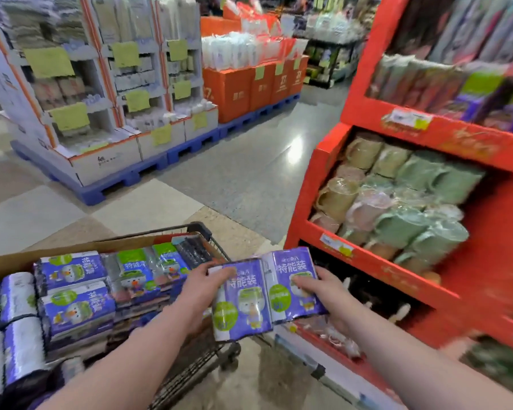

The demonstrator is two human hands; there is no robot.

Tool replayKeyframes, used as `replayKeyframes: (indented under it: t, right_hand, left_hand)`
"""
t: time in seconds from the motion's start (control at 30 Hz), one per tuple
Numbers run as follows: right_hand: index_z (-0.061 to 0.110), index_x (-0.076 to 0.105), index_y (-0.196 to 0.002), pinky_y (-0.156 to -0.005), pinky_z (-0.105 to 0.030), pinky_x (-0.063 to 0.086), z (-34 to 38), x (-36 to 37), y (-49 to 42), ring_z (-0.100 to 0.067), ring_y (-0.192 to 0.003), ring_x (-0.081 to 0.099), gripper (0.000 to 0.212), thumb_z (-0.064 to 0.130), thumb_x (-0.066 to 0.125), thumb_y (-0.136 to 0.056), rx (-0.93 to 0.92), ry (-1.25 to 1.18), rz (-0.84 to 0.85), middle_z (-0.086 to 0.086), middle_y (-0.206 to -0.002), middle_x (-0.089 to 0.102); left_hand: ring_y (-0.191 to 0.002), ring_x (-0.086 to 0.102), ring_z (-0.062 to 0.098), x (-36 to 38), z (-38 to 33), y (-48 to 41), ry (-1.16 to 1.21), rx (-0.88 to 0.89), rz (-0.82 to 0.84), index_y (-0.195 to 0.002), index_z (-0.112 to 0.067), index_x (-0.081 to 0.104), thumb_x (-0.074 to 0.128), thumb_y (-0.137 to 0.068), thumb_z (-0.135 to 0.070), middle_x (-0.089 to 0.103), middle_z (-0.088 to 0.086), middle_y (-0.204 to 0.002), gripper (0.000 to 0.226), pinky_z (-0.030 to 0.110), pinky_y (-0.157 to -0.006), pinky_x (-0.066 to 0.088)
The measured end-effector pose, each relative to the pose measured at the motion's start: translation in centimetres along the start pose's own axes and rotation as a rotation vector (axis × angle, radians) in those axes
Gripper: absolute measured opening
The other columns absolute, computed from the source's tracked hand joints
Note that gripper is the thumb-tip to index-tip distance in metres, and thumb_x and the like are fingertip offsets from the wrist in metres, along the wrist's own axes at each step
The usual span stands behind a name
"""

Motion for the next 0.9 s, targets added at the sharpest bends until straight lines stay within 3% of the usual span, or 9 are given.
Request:
replayKeyframes:
  t: [0.1,0.2,0.3,0.37,0.43,0.5,0.67,0.8,0.9]
  right_hand:
    - [0.001,0.061,-0.113,-0.064,-0.036,0.059,-0.6,-4.7,2.3,-0.025,-0.07,0.072,0.035,0.01,0.073,-0.081,-0.013,-0.054,-0.102,-0.016,-0.095,0.074]
    - [0.002,0.061,-0.113,-0.066,-0.037,0.058,-1.4,-9.8,5.3,-0.03,-0.077,0.072,0.053,0.021,0.081,-0.067,-0.026,-0.104,-0.202,-0.015,-0.095,0.074]
    - [0.003,0.062,-0.111,-0.073,-0.039,0.058,-2.2,-15.2,8.9,-0.032,-0.081,0.07,0.052,0.022,0.082,-0.066,-0.05,-0.103,-0.304,-0.016,-0.097,0.073]
    - [0.006,0.061,-0.107,-0.071,-0.037,0.057,-3.1,-18.8,11.4,-0.032,-0.081,0.069,0.036,0.016,0.077,-0.077,-0.061,-0.134,-0.375,-0.015,-0.098,0.073]
    - [0.007,0.059,-0.111,-0.076,-0.042,0.057,-4.1,-22.8,13.9,-0.035,-0.088,0.07,0.041,0.019,0.078,-0.076,-0.066,-0.162,-0.435,-0.015,-0.1,0.073]
    - [0.007,0.059,-0.114,-0.083,-0.049,0.056,-4.9,-26.5,16.6,-0.037,-0.091,0.069,0.043,0.021,0.076,-0.077,-0.077,-0.195,-0.469,-0.016,-0.102,0.073]
    - [0.01,0.058,-0.114,-0.087,-0.051,0.055,-6.3,-35.3,23.2,-0.036,-0.09,0.069,0.047,0.025,0.077,-0.074,-0.09,-0.267,-0.559,-0.018,-0.104,0.072]
    - [0.01,0.062,-0.109,-0.092,-0.056,0.049,-6.8,-41.2,27.2,-0.036,-0.09,0.064,0.069,0.041,0.079,-0.05,-0.122,-0.265,-0.622,-0.022,-0.105,0.069]
    - [0.011,0.063,-0.107,-0.092,-0.049,0.05,-7.5,-44.9,29.7,-0.032,-0.09,0.064,0.056,0.041,0.077,-0.062,-0.117,-0.265,-0.656,-0.012,-0.099,0.07]
  left_hand:
    - [-0.072,0.068,0.025,5.0,-1.2,0.5,-0.038,0.022,0.103,-0.094,-0.013,0.063,0.074,-0.08,-0.02,0.073,0.013,-0.09,0.02,0.034,-0.068,0.055]
    - [-0.072,0.071,0.027,10.7,-1.6,1.4,-0.068,0.035,0.219,-0.094,-0.01,0.066,0.075,-0.078,-0.021,0.075,0.01,-0.08,0.022,0.045,-0.073,0.059]
    - [-0.052,0.067,0.015,16.6,-1.7,3.6,-0.082,0.049,0.317,-0.087,-0.013,0.065,0.067,-0.087,-0.016,0.072,0.0,-0.062,0.004,0.025,-0.049,0.054]
    - [-0.059,0.07,0.017,20.7,-1.9,5.4,-0.106,0.057,0.376,-0.093,-0.01,0.066,0.068,-0.086,-0.019,0.074,0.003,-0.071,0.011,0.025,-0.051,0.054]
    - [-0.078,0.073,0.025,24.8,-2.1,7.2,-0.143,0.081,0.425,-0.1,-0.012,0.068,0.074,-0.078,-0.031,0.075,0.007,-0.086,0.029,0.039,-0.071,0.06]
    - [-0.084,0.072,0.026,29.0,-2.1,9.1,-0.169,0.097,0.48,-0.101,-0.012,0.069,0.074,-0.077,-0.035,0.075,0.006,-0.092,0.034,0.04,-0.08,0.058]
    - [-0.083,0.07,0.024,38.9,-2.2,15.3,-0.18,0.128,0.591,-0.101,-0.013,0.063,0.071,-0.085,-0.032,0.073,0.007,-0.096,0.026,0.032,-0.07,0.054]
    - [-0.075,0.069,0.022,45.8,-2.3,19.6,-0.173,0.179,0.652,-0.101,-0.011,0.062,0.07,-0.086,-0.029,0.073,0.009,-0.093,0.025,0.029,-0.062,0.053]
    - [-0.079,0.069,0.022,49.8,-1.9,22.1,-0.188,0.204,0.683,-0.1,-0.013,0.063,0.07,-0.086,-0.03,0.073,0.008,-0.094,0.023,0.03,-0.065,0.054]
Point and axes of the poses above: each hand's wrist, its own y-axis away from the middle knuckle, its own x-axis out of the palm, z = x × y, the point moved 2 cm from there along -y, towards the middle knuckle
